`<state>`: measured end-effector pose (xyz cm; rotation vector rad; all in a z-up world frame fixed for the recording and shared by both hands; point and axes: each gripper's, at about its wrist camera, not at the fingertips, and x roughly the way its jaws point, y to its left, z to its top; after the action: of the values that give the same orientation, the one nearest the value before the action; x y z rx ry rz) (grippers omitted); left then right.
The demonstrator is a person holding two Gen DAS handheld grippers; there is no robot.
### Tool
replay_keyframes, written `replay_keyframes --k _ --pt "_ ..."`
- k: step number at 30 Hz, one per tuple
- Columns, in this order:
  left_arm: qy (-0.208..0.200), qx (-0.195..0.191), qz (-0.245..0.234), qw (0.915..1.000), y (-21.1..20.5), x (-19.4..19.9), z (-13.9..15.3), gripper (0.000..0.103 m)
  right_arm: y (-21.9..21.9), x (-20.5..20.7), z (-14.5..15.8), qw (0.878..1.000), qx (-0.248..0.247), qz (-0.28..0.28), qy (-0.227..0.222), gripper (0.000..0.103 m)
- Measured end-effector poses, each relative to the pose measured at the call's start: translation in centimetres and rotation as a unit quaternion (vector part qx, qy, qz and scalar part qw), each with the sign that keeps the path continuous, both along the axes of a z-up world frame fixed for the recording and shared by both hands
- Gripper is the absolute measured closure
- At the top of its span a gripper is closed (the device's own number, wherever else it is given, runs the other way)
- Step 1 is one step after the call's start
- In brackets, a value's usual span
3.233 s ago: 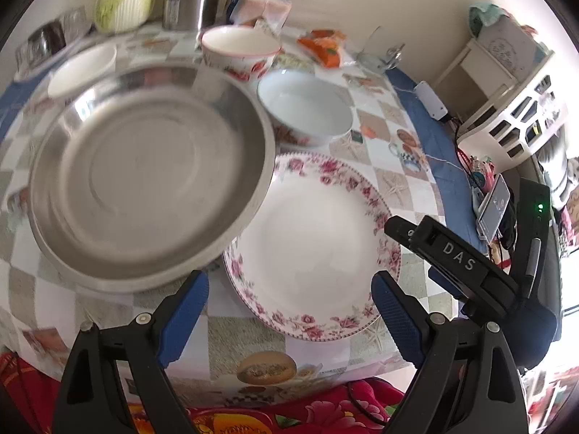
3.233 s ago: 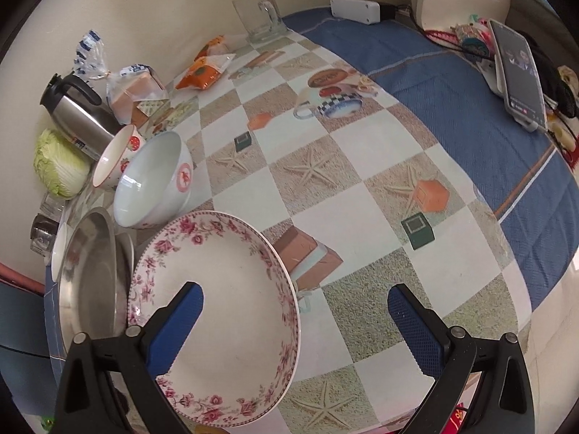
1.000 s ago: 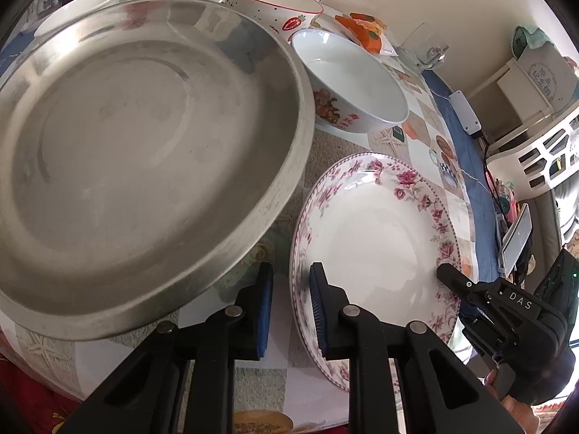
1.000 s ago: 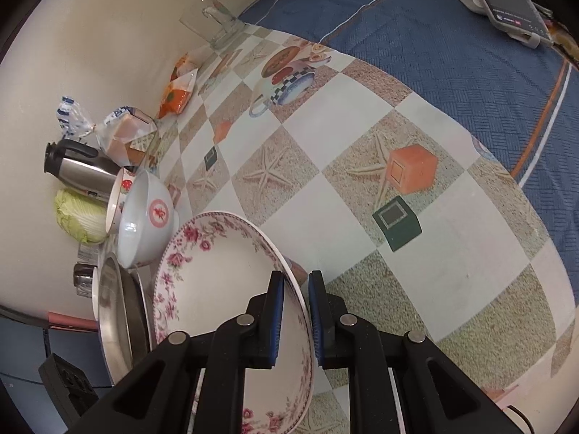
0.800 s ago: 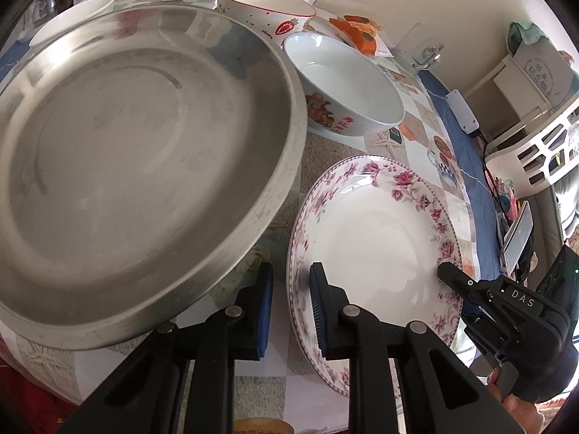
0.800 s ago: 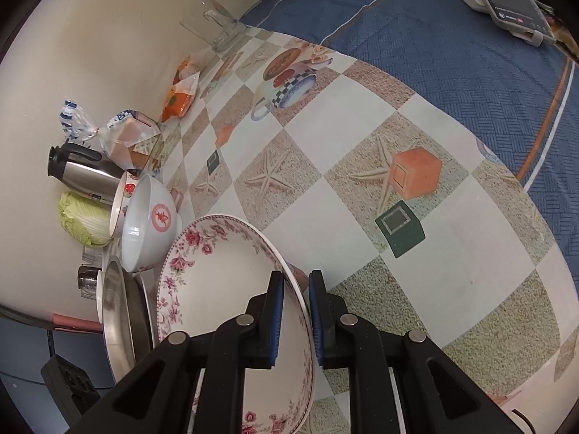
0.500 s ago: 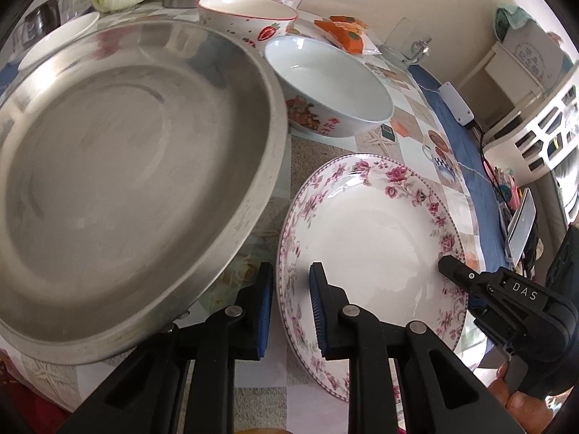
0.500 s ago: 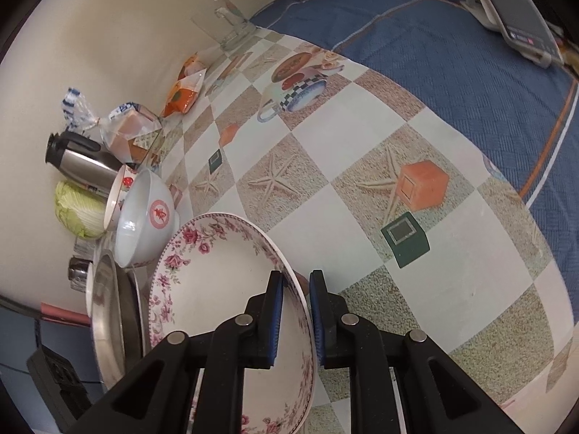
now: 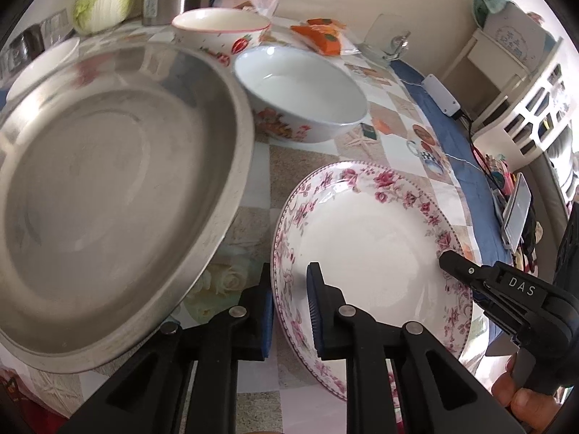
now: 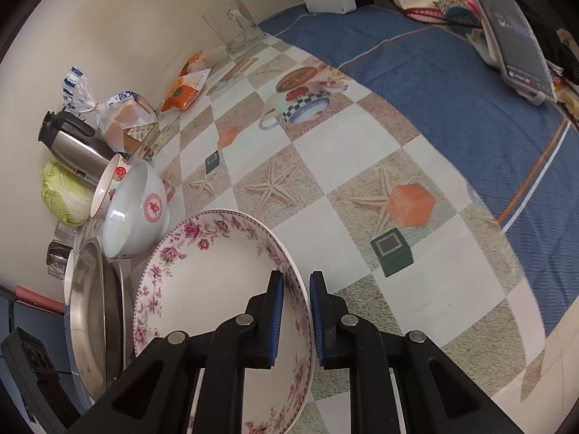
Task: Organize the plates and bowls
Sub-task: 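Lift the pink-floral plate off the table with both tools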
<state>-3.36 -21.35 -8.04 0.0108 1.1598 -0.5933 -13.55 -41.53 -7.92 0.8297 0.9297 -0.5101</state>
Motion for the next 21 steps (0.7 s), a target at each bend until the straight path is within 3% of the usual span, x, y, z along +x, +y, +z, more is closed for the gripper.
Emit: replay_keyframes --k 8,21 --pt "-0.019 -0.001 -0.016 0.9997 -0.3 -0.2 0.9 0.085 0.0 -0.5 0.4 1.000 -0.003 -0.005 -0.004 0.087" --pt "-0.014 -0.006 -0.031 0.9994 -0.6 -0.5 1.1 0.085 -0.1 -1.3 1.5 1.000 -0.018 -0.013 -0.009 0.087"
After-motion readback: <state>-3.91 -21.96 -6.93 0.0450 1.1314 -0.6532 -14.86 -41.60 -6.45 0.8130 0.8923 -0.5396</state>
